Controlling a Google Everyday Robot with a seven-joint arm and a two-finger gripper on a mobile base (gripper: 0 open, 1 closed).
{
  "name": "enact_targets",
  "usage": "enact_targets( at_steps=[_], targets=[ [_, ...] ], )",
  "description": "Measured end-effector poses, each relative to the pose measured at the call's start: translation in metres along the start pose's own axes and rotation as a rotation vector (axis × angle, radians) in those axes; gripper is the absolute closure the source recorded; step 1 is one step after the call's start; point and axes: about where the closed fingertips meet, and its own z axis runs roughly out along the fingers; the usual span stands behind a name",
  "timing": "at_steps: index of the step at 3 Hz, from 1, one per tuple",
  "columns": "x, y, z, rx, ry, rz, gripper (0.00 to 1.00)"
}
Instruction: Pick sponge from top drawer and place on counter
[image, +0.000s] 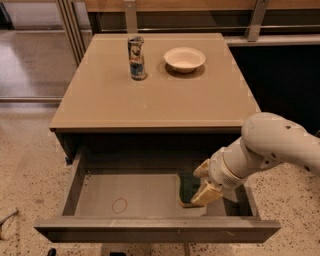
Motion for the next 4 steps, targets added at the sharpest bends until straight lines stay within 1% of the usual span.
enact_targets(
  at_steps=[1, 3, 4],
  targets=[
    [0.0, 0.0, 0.01, -0.015, 0.001, -0.002, 0.46],
    [-0.002, -0.005, 0.033, -0.035, 0.007, -0.014, 0.16],
    [-0.002, -0.005, 0.036, -0.038, 0.009, -0.015, 0.11]
  ],
)
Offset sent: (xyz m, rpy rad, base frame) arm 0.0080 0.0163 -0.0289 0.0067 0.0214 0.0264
